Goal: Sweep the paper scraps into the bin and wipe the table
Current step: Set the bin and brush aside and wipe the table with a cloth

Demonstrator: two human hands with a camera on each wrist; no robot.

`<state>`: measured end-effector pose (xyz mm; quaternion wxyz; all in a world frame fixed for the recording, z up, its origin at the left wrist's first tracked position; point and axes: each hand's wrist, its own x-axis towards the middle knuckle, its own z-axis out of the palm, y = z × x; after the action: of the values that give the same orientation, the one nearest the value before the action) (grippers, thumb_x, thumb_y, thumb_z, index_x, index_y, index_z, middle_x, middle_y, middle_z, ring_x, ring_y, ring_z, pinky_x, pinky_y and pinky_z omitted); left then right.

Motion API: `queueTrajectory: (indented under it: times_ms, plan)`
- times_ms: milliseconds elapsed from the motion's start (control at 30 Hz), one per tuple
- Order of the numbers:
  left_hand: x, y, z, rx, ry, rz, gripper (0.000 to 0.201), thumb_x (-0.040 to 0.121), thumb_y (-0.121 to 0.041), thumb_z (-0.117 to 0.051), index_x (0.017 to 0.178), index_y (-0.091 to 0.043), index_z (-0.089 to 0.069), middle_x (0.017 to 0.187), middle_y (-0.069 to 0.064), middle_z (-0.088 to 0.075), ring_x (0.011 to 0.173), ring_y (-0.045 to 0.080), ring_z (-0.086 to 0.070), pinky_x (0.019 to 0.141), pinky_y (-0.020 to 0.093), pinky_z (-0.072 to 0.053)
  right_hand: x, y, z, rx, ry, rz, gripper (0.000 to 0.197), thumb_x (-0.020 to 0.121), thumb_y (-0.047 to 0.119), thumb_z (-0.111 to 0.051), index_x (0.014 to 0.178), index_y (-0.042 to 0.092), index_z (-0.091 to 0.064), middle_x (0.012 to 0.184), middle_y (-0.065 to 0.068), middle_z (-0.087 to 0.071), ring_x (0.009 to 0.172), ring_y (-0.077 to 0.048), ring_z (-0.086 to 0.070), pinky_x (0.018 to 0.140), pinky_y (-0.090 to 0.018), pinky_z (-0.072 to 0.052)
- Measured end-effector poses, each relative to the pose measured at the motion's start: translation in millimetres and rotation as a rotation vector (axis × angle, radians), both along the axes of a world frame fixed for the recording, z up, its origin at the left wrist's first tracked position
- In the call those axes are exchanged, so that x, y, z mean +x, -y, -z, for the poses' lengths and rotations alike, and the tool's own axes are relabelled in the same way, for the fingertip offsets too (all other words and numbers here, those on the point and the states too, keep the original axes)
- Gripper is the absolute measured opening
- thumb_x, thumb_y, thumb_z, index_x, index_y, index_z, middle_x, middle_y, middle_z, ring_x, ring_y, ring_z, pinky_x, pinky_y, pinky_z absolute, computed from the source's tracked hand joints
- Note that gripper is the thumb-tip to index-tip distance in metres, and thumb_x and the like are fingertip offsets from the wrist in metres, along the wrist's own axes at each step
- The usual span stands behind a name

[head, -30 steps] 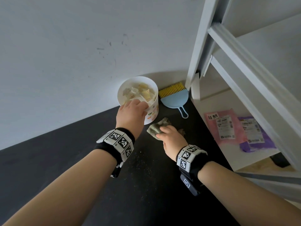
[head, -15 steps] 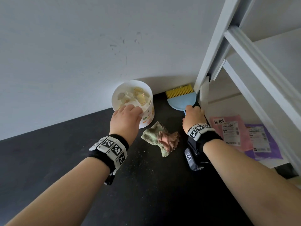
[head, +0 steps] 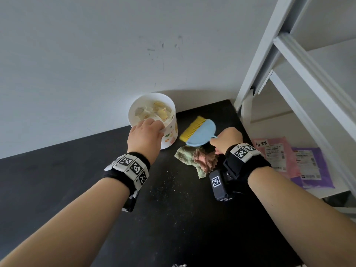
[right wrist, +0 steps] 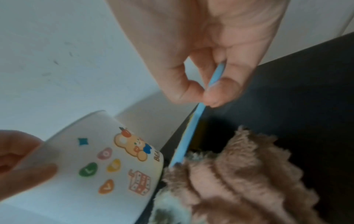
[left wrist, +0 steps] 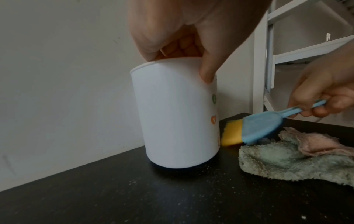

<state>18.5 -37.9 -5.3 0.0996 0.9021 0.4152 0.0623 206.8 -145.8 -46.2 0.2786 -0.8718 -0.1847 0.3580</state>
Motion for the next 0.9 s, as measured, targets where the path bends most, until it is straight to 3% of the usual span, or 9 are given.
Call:
queueTrajectory:
  times_ms: [100,167,267,367,467,533,633,733,900]
  plan:
    - [-15.9,0.6,-6.1,0.007,0.007,-0.029,0.013,0.093,-0.017,-0.053,0.100,-0.011,-0.062,0.098,0.004,-0.058,0.095,0.027,-0.051,0.080,0.033,-0.033,-16.8,-3.3,-8.9,0.125,-0.110,0.096,0.019,0.089,0.002,-0.055,0.104,-0.006,-0.064,0.086,-0.015,-0.069,0.037,-0.005,-0.059,0.047,-0.020,-0.054]
    - [-28.3,0.6,-10.8,0.018,0.022,-0.059,0.013,0.093,-0.017,-0.054,0.100,-0.011,-0.062,0.098,0.005,-0.058,0.095,0.028,-0.051,0.080,0.034,-0.034,-33.4,-9.8,-13.3,0.186,-0.176,0.205,0.021,0.089,-0.003,-0.054,0.108,-0.003,-0.063,0.076,-0.014,-0.065,0.035,-0.007,-0.056,0.040,-0.018,-0.051]
    - [-47.0,0.6,-18.2,0.051,0.054,-0.090,0.013,0.093,-0.016,-0.053,0.098,-0.009,-0.063,0.095,0.006,-0.058,0.091,0.029,-0.052,0.078,0.035,-0.035,-64.5,-23.6,-9.8,0.150,-0.118,0.079,0.019,0.083,-0.001,-0.063,0.101,-0.004,-0.065,0.082,-0.017,-0.069,0.068,-0.023,-0.065,0.072,-0.035,-0.057]
    - [-61.1,0.4,-23.5,0.072,0.072,-0.105,0.012,0.092,-0.014,-0.053,0.096,-0.008,-0.063,0.093,0.007,-0.057,0.088,0.029,-0.051,0.073,0.031,-0.031,-94.5,-28.6,-3.0,-0.006,0.047,-0.320,0.031,0.086,0.017,-0.062,0.112,0.001,-0.063,0.103,-0.008,-0.065,0.098,-0.022,-0.063,0.091,-0.033,-0.052]
    - [-65.9,0.4,-25.2,0.069,0.072,-0.101,0.012,0.092,-0.014,-0.053,0.095,-0.008,-0.062,0.094,0.007,-0.057,0.088,0.029,-0.051,0.073,0.031,-0.030,-115.8,-27.5,3.4,-0.094,0.263,-0.564,0.029,0.092,0.026,-0.055,0.112,0.007,-0.059,0.116,-0.007,-0.062,0.109,-0.024,-0.059,0.090,-0.031,-0.047]
    - [-62.6,2.2,-24.6,0.067,0.075,-0.082,0.011,0.091,-0.014,-0.054,0.095,-0.008,-0.062,0.093,0.006,-0.057,0.088,0.028,-0.051,0.072,0.030,-0.028,-117.2,-20.9,3.7,-0.071,0.413,-0.583,0.024,0.092,0.023,-0.053,0.111,0.009,-0.058,0.113,-0.008,-0.061,0.108,-0.024,-0.058,0.088,-0.032,-0.048]
    - [-49.6,6.5,-23.0,0.067,0.096,-0.031,0.010,0.091,-0.015,-0.055,0.094,-0.009,-0.062,0.092,0.005,-0.056,0.087,0.027,-0.051,0.072,0.029,-0.027,-99.2,-5.0,9.0,-0.102,0.648,-0.597,0.033,0.088,0.027,-0.057,0.120,0.018,-0.054,0.123,-0.004,-0.050,0.116,-0.024,-0.045,0.096,-0.037,-0.043]
    - [-30.4,11.1,-20.6,0.043,0.119,0.021,0.010,0.090,-0.015,-0.056,0.095,-0.010,-0.063,0.093,0.005,-0.057,0.088,0.026,-0.051,0.073,0.030,-0.030,-81.5,11.5,22.2,-0.216,0.606,-0.671,0.041,0.088,0.027,-0.057,0.128,0.025,-0.048,0.135,-0.005,-0.041,0.126,-0.030,-0.035,0.104,-0.044,-0.036]
    - [-1.0,13.9,-15.7,0.003,0.153,0.054,0.010,0.089,-0.014,-0.058,0.096,-0.010,-0.064,0.093,0.004,-0.058,0.090,0.026,-0.052,0.076,0.032,-0.034,-46.6,12.5,34.4,-0.133,0.555,-0.776,0.044,0.093,0.013,-0.046,0.136,0.021,-0.040,0.139,-0.006,-0.043,0.123,-0.028,-0.042,0.102,-0.039,-0.041]
